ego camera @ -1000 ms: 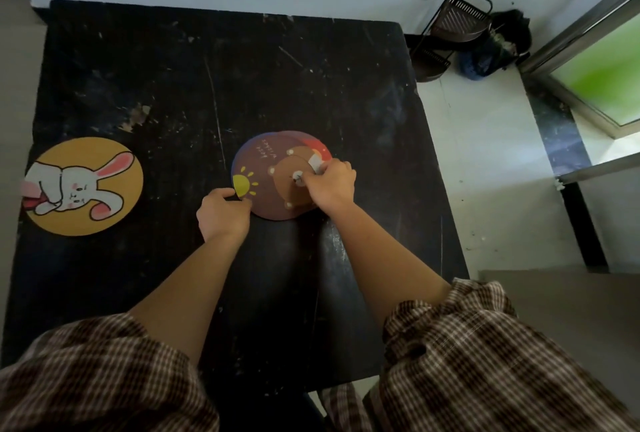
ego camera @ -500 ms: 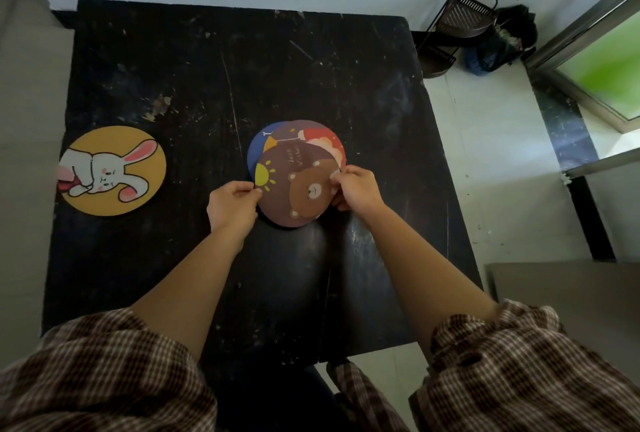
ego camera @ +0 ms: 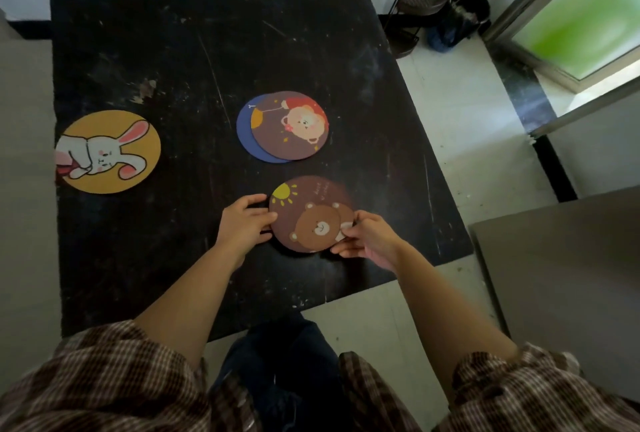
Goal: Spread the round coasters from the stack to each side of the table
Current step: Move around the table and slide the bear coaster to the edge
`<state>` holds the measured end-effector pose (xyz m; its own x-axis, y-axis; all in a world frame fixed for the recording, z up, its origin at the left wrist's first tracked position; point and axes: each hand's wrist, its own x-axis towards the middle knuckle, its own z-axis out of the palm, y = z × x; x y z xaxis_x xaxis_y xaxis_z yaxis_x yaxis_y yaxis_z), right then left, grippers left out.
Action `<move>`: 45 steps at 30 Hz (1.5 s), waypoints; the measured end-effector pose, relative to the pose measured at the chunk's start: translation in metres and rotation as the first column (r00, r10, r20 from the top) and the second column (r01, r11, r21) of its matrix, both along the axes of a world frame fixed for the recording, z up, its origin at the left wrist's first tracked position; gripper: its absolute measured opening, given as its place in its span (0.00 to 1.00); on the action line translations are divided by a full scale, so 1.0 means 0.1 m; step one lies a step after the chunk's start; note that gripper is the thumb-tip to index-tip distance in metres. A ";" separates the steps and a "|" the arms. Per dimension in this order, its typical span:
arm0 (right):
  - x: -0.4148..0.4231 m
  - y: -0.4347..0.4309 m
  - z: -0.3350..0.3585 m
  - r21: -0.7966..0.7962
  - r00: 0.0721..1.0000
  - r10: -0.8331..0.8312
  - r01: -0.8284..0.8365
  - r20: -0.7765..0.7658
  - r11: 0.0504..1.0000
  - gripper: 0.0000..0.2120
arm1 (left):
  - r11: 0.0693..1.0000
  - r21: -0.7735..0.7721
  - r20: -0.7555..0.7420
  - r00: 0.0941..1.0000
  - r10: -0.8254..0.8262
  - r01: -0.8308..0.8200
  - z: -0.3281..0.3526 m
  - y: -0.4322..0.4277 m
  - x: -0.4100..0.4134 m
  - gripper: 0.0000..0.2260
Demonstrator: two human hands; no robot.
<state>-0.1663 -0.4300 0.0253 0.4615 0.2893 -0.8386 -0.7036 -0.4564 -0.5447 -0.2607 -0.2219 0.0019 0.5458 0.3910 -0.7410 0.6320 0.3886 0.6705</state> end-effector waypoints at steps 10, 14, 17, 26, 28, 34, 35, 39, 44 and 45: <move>-0.42 -0.33 -0.16 -0.199 0.993 0.108 -0.116 -0.051 0.973 0.16 | 0.989 0.140 -0.076 0.996 -0.042 0.052 -0.23 -0.18 -0.26 0.09; -0.44 -0.34 -0.15 -0.247 0.956 0.284 -0.292 -0.066 0.924 0.17 | 0.951 0.282 -0.064 0.991 -0.118 0.131 -0.22 -0.20 -0.32 0.11; -0.48 -0.35 -0.13 -0.280 0.931 0.359 -0.361 -0.062 0.890 0.16 | 0.899 0.381 -0.066 0.977 -0.205 0.215 -0.19 -0.26 -0.36 0.15; -0.66 -0.40 -0.19 -0.310 0.931 0.365 -0.341 0.023 0.888 0.16 | 0.793 0.538 -0.119 0.958 -0.262 0.284 -0.12 -0.39 -0.41 0.17; -0.69 -0.40 -0.21 -0.304 0.941 0.338 -0.317 0.017 0.899 0.16 | 0.773 0.567 -0.110 0.956 -0.270 0.284 -0.11 -0.41 -0.42 0.16; -0.75 -0.38 -0.20 -0.330 0.947 0.322 -0.299 0.016 0.895 0.17 | 0.755 0.595 -0.090 0.957 -0.277 0.275 -0.10 -0.42 -0.39 0.17; -0.75 -0.37 -0.20 -0.339 0.945 0.328 -0.302 0.020 0.891 0.17 | 0.744 0.607 -0.090 0.954 -0.285 0.279 -0.10 -0.42 -0.40 0.17; -0.78 -0.36 -0.20 -0.369 0.945 0.325 -0.290 0.036 0.883 0.17 | 0.681 0.659 -0.092 0.932 -0.350 0.321 -0.13 -0.46 -0.45 0.17; -0.84 -0.35 -0.20 -0.346 0.974 0.224 -0.202 0.026 0.916 0.16 | 0.642 0.687 -0.076 0.912 -0.404 0.342 -0.16 -0.50 -0.48 0.18; -0.85 -0.35 -0.20 -0.339 0.978 0.205 -0.186 0.023 0.922 0.15 | 0.634 0.690 -0.078 0.907 -0.415 0.349 -0.16 -0.50 -0.48 0.18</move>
<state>-0.2509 -0.4649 0.0053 0.4737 0.0871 -0.8764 -0.5545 -0.7436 -0.3736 -0.3090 -0.2720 -0.0140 0.8069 0.5053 -0.3059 0.5499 -0.4533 0.7015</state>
